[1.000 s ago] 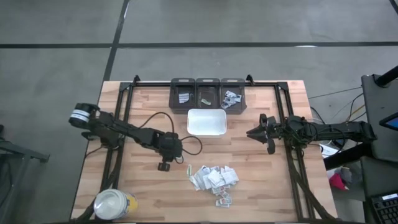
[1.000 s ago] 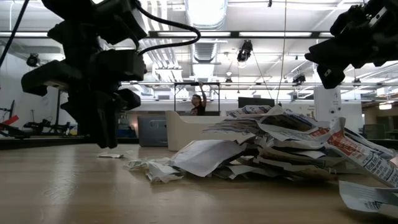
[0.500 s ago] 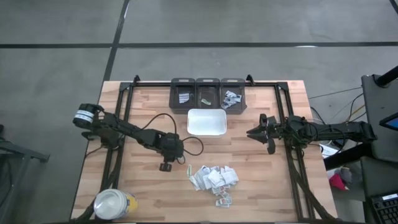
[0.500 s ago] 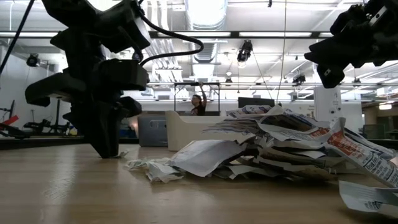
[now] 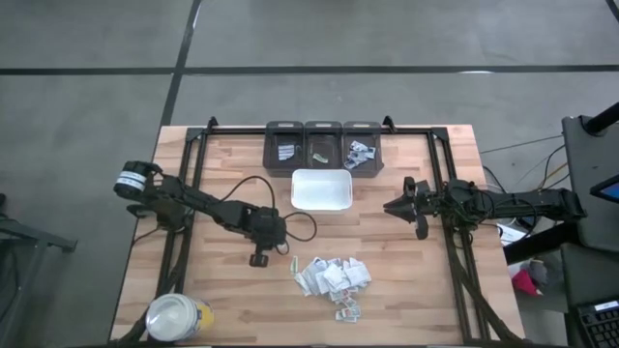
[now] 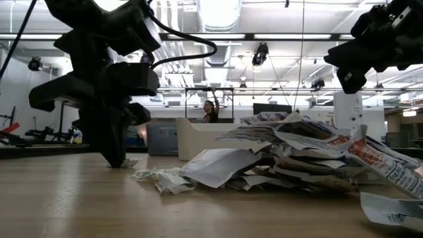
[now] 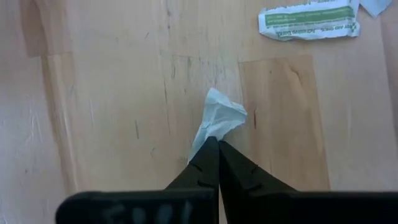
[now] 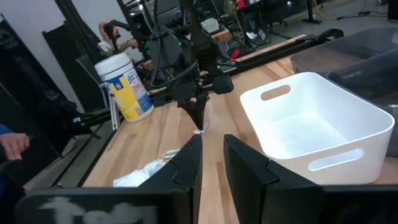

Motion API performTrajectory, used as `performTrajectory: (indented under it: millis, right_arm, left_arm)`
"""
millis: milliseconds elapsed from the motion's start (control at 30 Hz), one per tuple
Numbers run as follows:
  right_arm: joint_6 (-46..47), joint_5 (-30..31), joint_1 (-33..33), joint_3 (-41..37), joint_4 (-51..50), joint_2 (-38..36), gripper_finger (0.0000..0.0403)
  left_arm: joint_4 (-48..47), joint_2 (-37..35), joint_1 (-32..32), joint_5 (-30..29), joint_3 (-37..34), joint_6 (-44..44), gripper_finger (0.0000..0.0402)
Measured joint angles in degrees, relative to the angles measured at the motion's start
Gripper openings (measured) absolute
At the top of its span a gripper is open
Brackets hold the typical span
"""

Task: Pick & Place First Aid Supplies
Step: Put the green band aid into the middle black bin

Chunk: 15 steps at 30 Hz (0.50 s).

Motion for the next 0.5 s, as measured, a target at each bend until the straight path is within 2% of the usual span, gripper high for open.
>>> performTrajectory:
  millis: [133,333,400,500]
  right_arm:
    - [0.0,0.0,0.0,0.0,0.0,0.0,0.0073]
    - [0.0,0.1,0.0,0.0,0.0,0.0,0.0082]
    - [0.0,0.2,0.0,0.0,0.0,0.0,0.0085]
    - [0.0,0.2,0.0,0.0,0.0,0.0,0.0087]
  left_arm:
    - [-4.0,-3.7,0.3,1.3,0.8,1.1,0.0]
    - [-6.8,-13.0,0.6,4.0,3.9,3.1,0.0]
    - [-6.4,-16.4,0.7,3.2,5.2,3.4,0.0]
    - [-4.6,-20.3,0.6,-1.6,8.1,5.4,0.0]
